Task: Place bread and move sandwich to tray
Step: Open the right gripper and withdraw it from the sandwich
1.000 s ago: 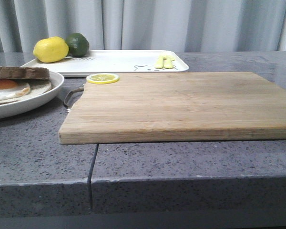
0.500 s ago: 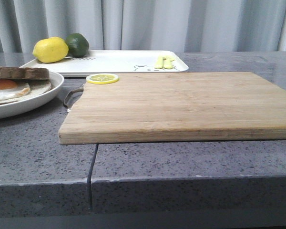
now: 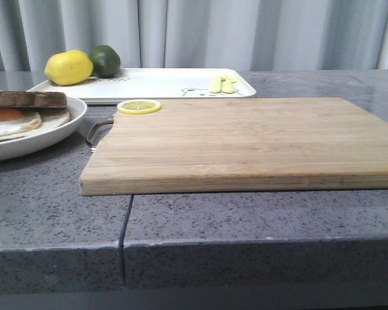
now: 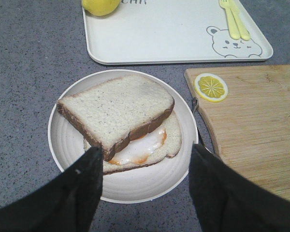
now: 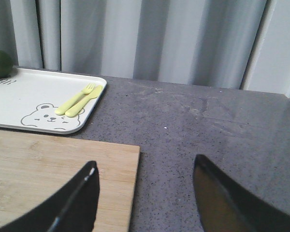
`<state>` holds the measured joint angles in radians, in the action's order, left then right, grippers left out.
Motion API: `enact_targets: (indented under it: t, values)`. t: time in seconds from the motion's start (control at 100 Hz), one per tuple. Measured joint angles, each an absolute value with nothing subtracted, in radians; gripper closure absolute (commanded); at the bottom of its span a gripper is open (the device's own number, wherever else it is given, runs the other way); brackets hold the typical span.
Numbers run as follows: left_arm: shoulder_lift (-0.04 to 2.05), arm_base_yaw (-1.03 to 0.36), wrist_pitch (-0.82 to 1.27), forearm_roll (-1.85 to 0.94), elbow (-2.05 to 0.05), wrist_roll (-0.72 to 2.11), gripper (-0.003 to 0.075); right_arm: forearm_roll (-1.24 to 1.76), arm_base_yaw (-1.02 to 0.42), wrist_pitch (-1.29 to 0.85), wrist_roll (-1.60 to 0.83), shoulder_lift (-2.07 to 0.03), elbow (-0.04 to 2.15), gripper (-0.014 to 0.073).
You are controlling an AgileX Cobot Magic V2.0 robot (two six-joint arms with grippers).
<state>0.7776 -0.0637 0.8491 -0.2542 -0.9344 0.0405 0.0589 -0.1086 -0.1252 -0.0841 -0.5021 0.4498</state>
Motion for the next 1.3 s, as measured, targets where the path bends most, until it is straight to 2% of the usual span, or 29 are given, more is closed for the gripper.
enact_targets:
  t: [1.02, 1.3]
  values:
    - [0.778, -0.064, 0.849, -0.254, -0.934, 0.040, 0.0354, 0.059, -0.109, -0.129, -0.084, -0.475, 0.441, 0.0156]
    - [0.784, -0.064, 0.792, -0.254, -0.934, 0.027, 0.0354, 0.059, -0.109, -0.129, -0.084, -0.475, 0.441, 0.0156]
